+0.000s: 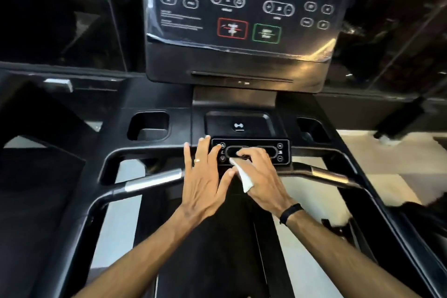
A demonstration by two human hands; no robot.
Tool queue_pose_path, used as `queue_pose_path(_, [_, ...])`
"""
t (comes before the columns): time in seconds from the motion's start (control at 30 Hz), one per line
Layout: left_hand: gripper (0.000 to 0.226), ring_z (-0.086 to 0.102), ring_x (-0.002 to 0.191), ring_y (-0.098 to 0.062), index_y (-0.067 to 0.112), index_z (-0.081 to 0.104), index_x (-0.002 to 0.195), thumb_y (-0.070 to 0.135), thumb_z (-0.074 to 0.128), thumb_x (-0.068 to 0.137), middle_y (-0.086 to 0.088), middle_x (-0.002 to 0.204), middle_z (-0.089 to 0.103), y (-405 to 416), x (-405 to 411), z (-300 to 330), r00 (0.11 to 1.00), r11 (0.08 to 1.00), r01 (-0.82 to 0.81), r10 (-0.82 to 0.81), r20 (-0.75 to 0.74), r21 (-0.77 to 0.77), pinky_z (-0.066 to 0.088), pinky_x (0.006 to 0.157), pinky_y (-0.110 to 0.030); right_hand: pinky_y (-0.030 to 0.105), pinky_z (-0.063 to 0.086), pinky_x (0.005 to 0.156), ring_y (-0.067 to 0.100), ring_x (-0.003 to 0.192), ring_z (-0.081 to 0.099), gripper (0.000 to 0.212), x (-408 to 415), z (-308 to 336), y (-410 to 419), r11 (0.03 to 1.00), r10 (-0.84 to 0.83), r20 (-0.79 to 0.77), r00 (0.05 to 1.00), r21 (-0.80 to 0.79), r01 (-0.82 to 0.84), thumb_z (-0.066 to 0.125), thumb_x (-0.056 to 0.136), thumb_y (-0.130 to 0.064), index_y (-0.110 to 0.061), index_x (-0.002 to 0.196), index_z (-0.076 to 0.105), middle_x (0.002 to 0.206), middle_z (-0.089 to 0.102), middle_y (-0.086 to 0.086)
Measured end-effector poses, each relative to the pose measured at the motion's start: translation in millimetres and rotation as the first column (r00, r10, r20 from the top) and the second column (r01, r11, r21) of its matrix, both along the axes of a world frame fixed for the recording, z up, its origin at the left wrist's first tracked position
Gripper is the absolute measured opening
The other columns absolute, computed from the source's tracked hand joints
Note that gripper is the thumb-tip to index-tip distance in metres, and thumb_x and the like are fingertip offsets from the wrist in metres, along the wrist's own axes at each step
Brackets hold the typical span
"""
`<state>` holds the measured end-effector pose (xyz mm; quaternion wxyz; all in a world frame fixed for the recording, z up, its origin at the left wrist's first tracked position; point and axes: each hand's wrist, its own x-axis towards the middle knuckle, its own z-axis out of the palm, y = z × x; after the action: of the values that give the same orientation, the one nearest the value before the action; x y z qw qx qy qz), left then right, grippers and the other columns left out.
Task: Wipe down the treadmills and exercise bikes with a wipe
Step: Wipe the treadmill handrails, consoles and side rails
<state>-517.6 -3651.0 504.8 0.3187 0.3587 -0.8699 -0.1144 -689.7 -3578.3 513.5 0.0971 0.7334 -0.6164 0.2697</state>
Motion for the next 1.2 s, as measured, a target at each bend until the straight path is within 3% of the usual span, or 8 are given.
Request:
queue_pose_path(0.2, [0.061,0.026,0.149,-0.027,0.003,0.043,0.140,0.049,0.032,0.101,-0.017,0.156,0.029,24.2,-76.3,14.8,0.997,0.997,0.078,-0.078,-0.021,-0.019,-0.004,0.123,-0.053,0.020,0.046,0.071,0.006,0.077,0.056,0.008,-86.5,21.7,35.3,0.918,-0.340,0.424,0.839,-0.045,0.395,0.069,0.093,-0.014,-0.009,0.092,0.075,0.089,0.058,-0.004])
queue_pose_path(0.43, [0.056,0.028,0.148,-0.026,0.003,0.046,0.137,0.044,0.034,0.101,-0.017,0.155,0.032,60.3,-155.8,11.2,0.994,0.998,0.055,-0.056,-0.089,-0.007,0.001,0.123,-0.055,-0.003,0.036,0.077,0.017,0.105,0.065,0.017,-167.5,35.9,65.1,0.805,-0.509,0.742,0.435,0.232,0.546,0.065,0.093,-0.011,-0.010,0.107,0.075,0.102,0.072,-0.001])
queue_pose_path(0.53, [0.057,0.032,0.147,-0.026,0.002,0.046,0.137,0.045,0.030,0.102,-0.017,0.154,0.033,65.6,-168.7,6.5,0.993,1.000,-0.006,0.007,-0.115,0.011,0.000,0.123,-0.054,0.012,0.041,0.096,0.021,0.120,0.060,0.033,-170.8,29.8,51.4,0.820,-0.572,0.511,0.641,0.362,0.443,0.060,0.097,-0.030,-0.011,0.122,0.069,0.127,0.068,0.003])
queue_pose_path(0.67, [0.061,0.031,0.147,-0.027,0.000,0.046,0.137,0.047,0.027,0.102,-0.017,0.153,0.034,64.0,-163.4,7.5,0.990,0.995,-0.095,0.097,-0.103,0.020,-0.003,0.123,-0.051,0.043,0.042,0.105,0.028,0.125,0.051,0.081,-147.6,5.9,37.8,0.730,-0.226,0.003,0.974,0.663,0.167,0.071,0.081,-0.056,-0.013,0.143,0.044,0.137,0.054,0.007])
queue_pose_path(0.73, [0.058,0.030,0.147,-0.024,0.001,0.046,0.137,0.045,0.030,0.102,-0.016,0.153,0.035,59.2,-156.2,10.2,0.985,0.991,-0.133,0.134,-0.105,0.017,-0.002,0.123,-0.052,0.041,0.041,0.105,0.028,0.124,0.049,0.092,-144.6,-2.5,34.9,0.743,-0.164,-0.116,0.980,0.639,0.200,0.078,0.075,-0.056,-0.010,0.145,0.039,0.136,0.051,0.008])
queue_pose_path(1.0, [0.048,0.031,0.146,-0.023,0.003,0.048,0.133,0.037,0.043,0.100,-0.015,0.151,0.036,32.5,-158.9,16.5,0.995,0.995,-0.086,0.083,-0.059,-0.042,-0.003,0.123,-0.051,0.034,0.044,0.076,0.031,0.103,0.062,0.048,-149.4,15.9,2.4,0.584,-0.278,-0.142,0.950,0.760,0.284,0.087,0.069,-0.044,-0.017,0.085,0.051,0.109,0.064,0.010])
queue_pose_path(1.1, [0.045,0.035,0.144,-0.024,0.004,0.052,0.130,0.037,0.043,0.101,-0.014,0.149,0.038,21.1,-173.2,23.3,0.999,0.997,-0.047,0.046,-0.025,-0.065,-0.004,0.123,-0.051,0.039,0.047,0.086,0.031,0.100,0.061,0.029,-140.0,0.0,16.6,0.717,-0.333,-0.176,0.926,0.590,0.370,0.075,0.078,-0.023,-0.015,0.099,0.058,0.106,0.063,0.008])
queue_pose_path(1.2, [0.041,0.039,0.140,-0.026,0.007,0.060,0.118,0.039,0.041,0.101,-0.013,0.141,0.045,9.9,-190.1,33.0,0.999,0.996,-0.030,0.031,0.012,-0.087,-0.003,0.124,-0.050,0.045,0.044,0.101,0.029,0.106,0.056,0.070,-122.0,-38.0,46.4,0.824,-0.376,-0.265,0.888,0.344,0.451,0.083,0.062,-0.018,-0.009,0.125,0.053,0.114,0.057,0.009])
